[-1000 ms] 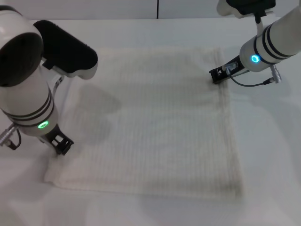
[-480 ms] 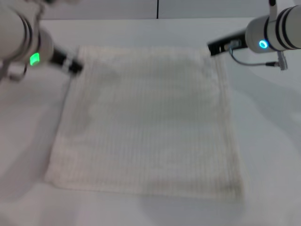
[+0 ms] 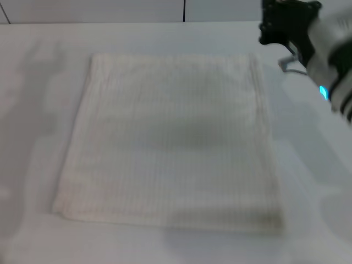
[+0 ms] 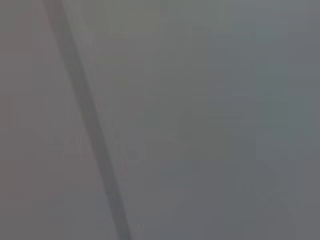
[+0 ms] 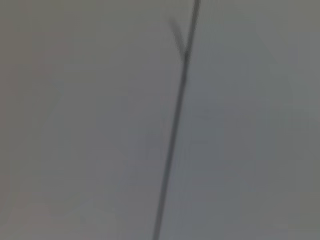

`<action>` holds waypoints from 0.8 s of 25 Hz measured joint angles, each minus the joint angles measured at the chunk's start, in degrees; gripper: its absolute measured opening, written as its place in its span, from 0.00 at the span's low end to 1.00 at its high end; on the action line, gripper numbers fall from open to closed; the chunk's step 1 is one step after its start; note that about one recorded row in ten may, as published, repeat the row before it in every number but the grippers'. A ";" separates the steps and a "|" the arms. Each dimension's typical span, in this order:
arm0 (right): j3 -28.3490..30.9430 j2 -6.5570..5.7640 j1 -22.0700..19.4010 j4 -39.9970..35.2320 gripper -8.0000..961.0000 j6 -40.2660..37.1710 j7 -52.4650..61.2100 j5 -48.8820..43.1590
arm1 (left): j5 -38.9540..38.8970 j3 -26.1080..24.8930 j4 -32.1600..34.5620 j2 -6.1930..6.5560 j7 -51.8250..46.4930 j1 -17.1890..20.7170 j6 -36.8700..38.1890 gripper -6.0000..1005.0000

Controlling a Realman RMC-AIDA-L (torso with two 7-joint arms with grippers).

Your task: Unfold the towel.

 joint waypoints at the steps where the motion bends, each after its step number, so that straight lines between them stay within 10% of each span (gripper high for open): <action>1: -2.15 -0.10 -0.53 4.96 0.03 7.77 0.71 0.01 | -1.28 0.12 5.65 0.06 -1.86 0.79 8.02 0.46; 10: -14.39 0.05 3.72 50.91 0.03 68.56 10.88 13.56 | -7.17 -1.45 51.85 0.01 -10.34 -8.78 42.83 0.64; 14: -14.91 0.08 2.52 54.91 0.03 72.36 10.97 20.45 | -10.37 -1.58 64.21 -0.06 -11.81 -13.25 46.91 0.78; 20: -15.18 0.09 1.55 54.93 0.22 70.49 11.07 22.03 | -11.90 -1.27 65.53 -0.22 -12.25 -12.65 47.19 0.78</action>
